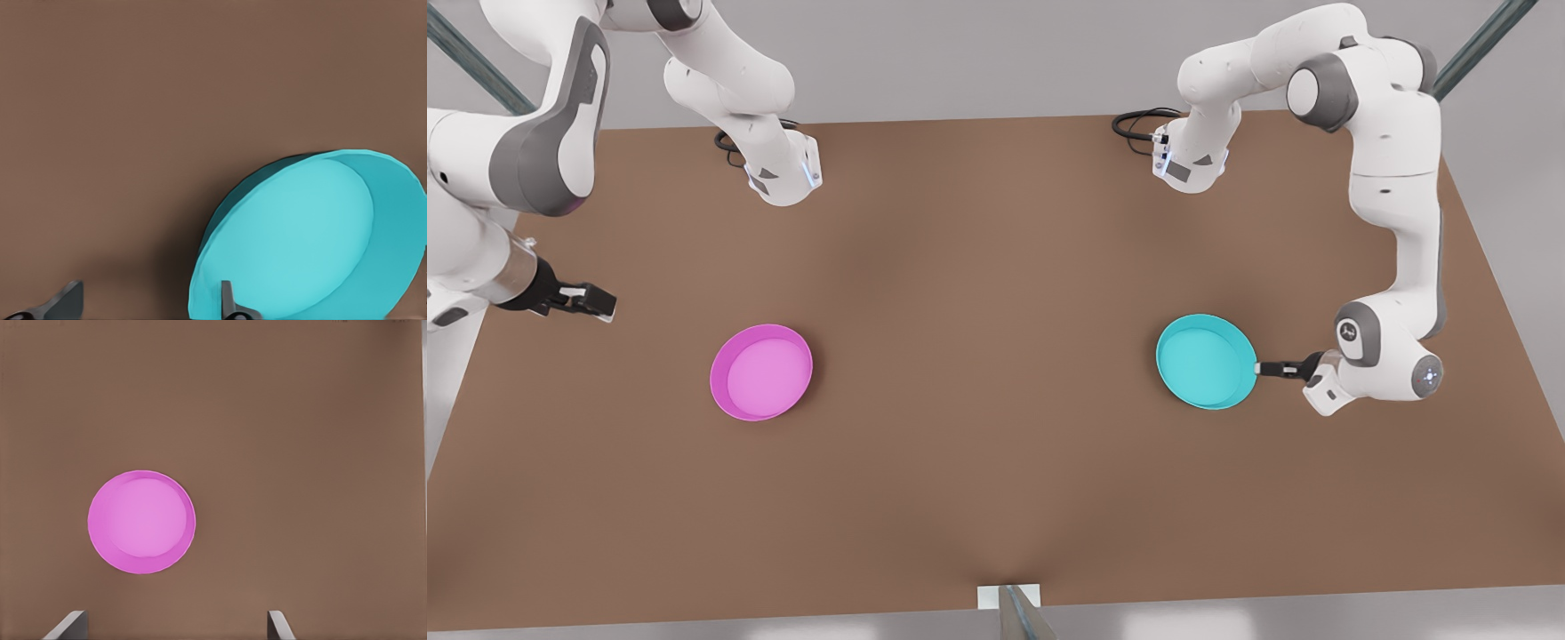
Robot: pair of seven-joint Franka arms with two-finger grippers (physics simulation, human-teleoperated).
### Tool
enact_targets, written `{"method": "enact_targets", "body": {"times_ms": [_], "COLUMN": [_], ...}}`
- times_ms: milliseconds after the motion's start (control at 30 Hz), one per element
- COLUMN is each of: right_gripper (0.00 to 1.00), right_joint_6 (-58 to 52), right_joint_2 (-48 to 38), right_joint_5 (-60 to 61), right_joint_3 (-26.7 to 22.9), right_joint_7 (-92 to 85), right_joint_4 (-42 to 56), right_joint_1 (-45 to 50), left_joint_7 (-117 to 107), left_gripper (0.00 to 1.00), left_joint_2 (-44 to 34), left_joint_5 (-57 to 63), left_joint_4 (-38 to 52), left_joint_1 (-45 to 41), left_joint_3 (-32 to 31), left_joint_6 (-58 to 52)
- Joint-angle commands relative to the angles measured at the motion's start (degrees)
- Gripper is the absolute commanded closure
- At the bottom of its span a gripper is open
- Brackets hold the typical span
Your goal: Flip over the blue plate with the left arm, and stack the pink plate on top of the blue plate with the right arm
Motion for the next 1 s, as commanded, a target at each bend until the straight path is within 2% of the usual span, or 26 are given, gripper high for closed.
{"method": "enact_targets", "body": {"times_ms": [0,133,267,300,333,367,633,767,967], "right_gripper": [0.00,0.00,0.00,0.00,0.00,0.00,0.00,0.00,0.00], "right_joint_6": [0.2,0.6,0.6,0.6,0.6,0.6,0.6,0.6,0.7], "right_joint_2": [0.2,0.4,0.4,0.5,0.7,0.7,0.8,0.8,0.9], "right_joint_5": [0.0,0.0,0.0,0.0,0.0,0.0,0.0,0.0,0.0], "right_joint_3": [0.0,0.0,0.0,0.0,0.0,0.0,0.0,0.0,0.0], "right_joint_7": [0.7,0.7,0.4,0.4,0.4,0.3,0.2,0.2,0.2], "right_joint_4": [0.0,0.0,0.0,0.0,0.0,0.0,0.0,0.0,0.0], "right_joint_1": [0.0,0.0,0.0,0.0,0.0,0.0,0.0,0.0,0.0], "left_joint_7": [18.2,6.8,5.5,5.5,5.6,5.7,5.6,5.7,5.8], "left_gripper": [0.00,0.00,0.00,0.20,0.35,0.39,0.42,0.57,0.56], "left_joint_2": [0.1,0.2,1.2,1.2,1.2,1.2,2.0,2.0,2.5], "left_joint_5": [-1.9,-1.9,-2.1,-1.9,-1.9,-1.9,-2.2,-2.2,-2.2], "left_joint_4": [-0.2,-0.2,-0.2,-0.2,-0.2,-0.2,-0.2,-0.2,-0.2], "left_joint_1": [-0.5,-1.6,-1.6,-1.6,-1.6,-1.6,-1.7,-2.1,-2.3], "left_joint_3": [0.0,0.0,0.0,0.0,0.0,0.0,0.0,0.0,0.0], "left_joint_6": [2.0,2.6,2.7,2.6,2.4,2.4,2.0,1.9,1.9]}}
